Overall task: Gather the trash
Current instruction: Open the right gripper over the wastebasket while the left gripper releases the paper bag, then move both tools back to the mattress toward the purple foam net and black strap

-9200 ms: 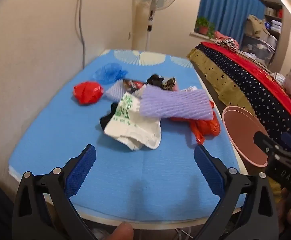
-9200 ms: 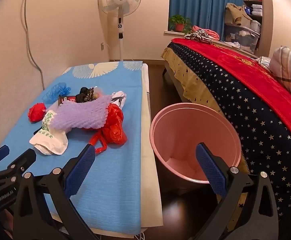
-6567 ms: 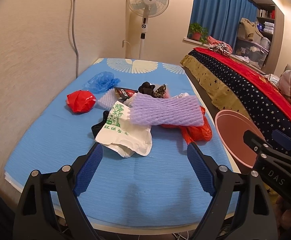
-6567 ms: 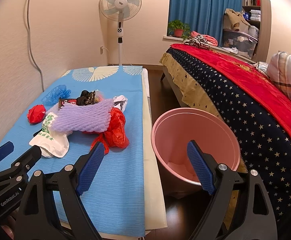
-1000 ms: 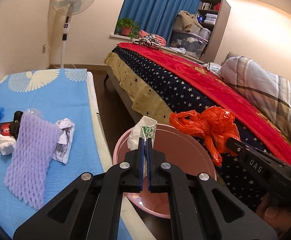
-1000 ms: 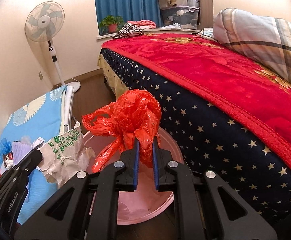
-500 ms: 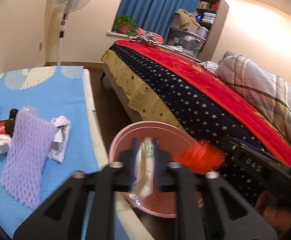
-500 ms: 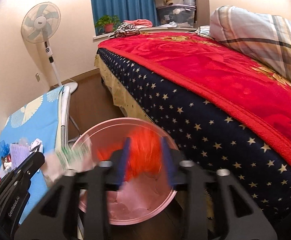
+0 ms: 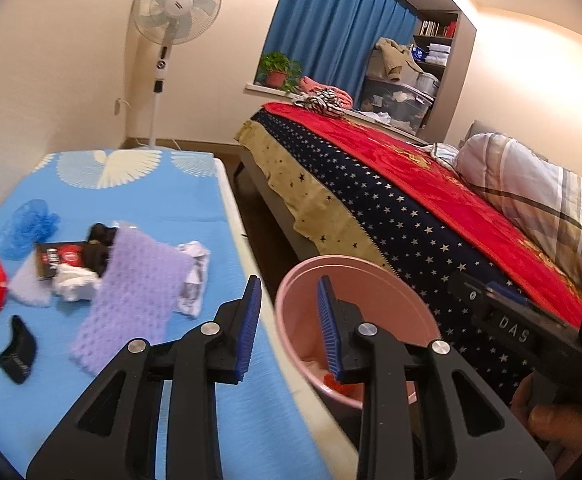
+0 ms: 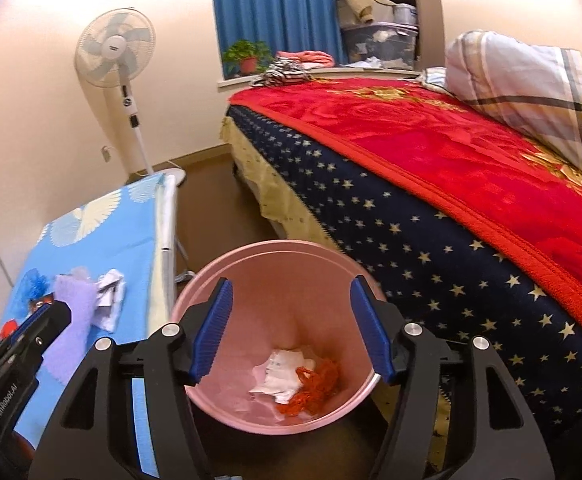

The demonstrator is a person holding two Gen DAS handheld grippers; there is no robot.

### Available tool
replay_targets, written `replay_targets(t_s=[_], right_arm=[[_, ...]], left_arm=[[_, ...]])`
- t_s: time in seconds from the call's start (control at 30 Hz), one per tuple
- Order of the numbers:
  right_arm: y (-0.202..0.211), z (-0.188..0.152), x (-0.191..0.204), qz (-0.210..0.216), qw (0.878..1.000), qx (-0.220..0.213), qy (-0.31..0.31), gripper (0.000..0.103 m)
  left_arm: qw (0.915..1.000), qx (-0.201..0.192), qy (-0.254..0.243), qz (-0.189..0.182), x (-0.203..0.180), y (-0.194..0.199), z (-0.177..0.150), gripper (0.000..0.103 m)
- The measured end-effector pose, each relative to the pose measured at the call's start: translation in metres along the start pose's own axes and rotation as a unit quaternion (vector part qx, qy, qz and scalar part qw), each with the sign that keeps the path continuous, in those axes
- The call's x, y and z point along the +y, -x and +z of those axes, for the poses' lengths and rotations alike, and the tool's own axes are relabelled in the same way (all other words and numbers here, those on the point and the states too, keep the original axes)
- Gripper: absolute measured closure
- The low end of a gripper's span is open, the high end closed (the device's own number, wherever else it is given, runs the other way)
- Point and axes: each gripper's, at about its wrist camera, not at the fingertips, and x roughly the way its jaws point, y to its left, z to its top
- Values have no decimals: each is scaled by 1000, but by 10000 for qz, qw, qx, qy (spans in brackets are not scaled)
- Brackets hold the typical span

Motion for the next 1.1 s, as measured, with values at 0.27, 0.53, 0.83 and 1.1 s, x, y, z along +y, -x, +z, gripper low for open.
replay_targets(t_s=[0.27,0.53,0.83,1.1], right_arm=[[15,-7,32,557,9982,-43,229,59],[12,-14,67,1079,9936,80,319,69],[-6,-29,114,1625,9847,380,501,69],[-23,-42,144,1821,9802,523,580,68]], left_arm=[[9985,-181,139,503,31,34,-8,75],[9921,-208,590,1089,77,47,-18,75],[9750,-167,1103,1922,126,55,-28,75],[9648,-166,1157,2354,142,53,-29,75]])
